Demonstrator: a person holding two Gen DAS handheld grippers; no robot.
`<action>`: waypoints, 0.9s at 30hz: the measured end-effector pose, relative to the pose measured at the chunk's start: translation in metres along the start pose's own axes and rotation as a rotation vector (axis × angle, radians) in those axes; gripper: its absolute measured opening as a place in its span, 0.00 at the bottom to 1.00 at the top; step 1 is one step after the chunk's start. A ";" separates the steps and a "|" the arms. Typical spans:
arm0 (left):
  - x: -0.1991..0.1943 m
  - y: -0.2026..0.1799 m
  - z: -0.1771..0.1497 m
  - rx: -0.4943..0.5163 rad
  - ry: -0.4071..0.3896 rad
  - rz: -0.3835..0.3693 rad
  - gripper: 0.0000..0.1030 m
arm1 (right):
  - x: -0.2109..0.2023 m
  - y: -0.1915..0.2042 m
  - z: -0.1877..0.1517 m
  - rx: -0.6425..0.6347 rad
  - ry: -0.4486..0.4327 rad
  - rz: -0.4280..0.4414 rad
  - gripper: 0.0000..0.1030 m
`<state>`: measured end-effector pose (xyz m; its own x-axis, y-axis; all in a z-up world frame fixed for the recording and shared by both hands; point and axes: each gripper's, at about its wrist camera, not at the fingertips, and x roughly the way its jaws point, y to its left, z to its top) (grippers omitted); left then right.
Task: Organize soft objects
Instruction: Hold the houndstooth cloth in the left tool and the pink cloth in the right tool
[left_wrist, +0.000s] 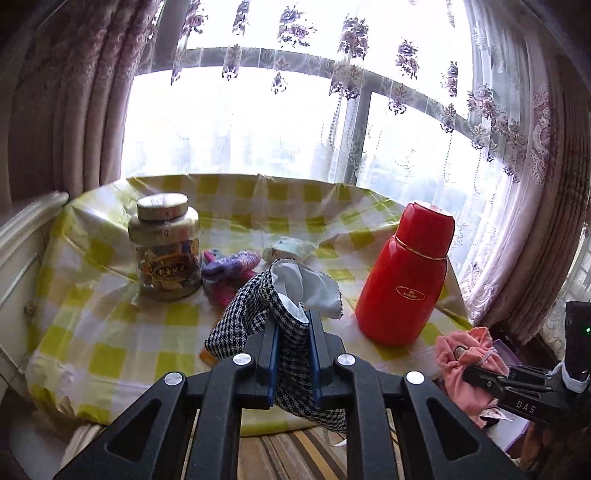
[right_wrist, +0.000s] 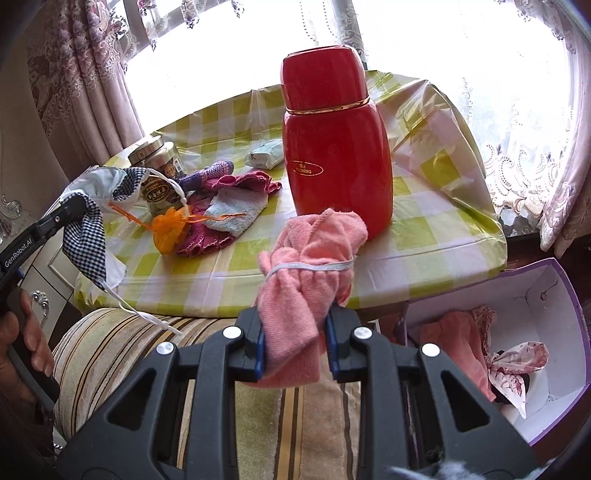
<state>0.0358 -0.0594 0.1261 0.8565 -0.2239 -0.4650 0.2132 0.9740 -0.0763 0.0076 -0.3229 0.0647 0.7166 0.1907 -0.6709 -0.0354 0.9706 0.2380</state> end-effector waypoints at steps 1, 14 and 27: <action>-0.003 -0.005 0.001 0.069 -0.021 0.051 0.14 | 0.000 -0.001 0.000 0.002 -0.001 0.000 0.28; 0.112 0.080 -0.047 -0.019 0.427 0.237 0.11 | 0.006 0.011 0.002 -0.041 0.022 0.042 0.28; 0.026 0.070 0.008 -0.067 0.135 0.147 0.11 | 0.011 0.051 0.021 -0.141 0.017 0.117 0.28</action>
<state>0.0765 0.0023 0.1159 0.8042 -0.0767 -0.5894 0.0548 0.9970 -0.0550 0.0281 -0.2739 0.0840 0.6901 0.3047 -0.6564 -0.2158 0.9524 0.2152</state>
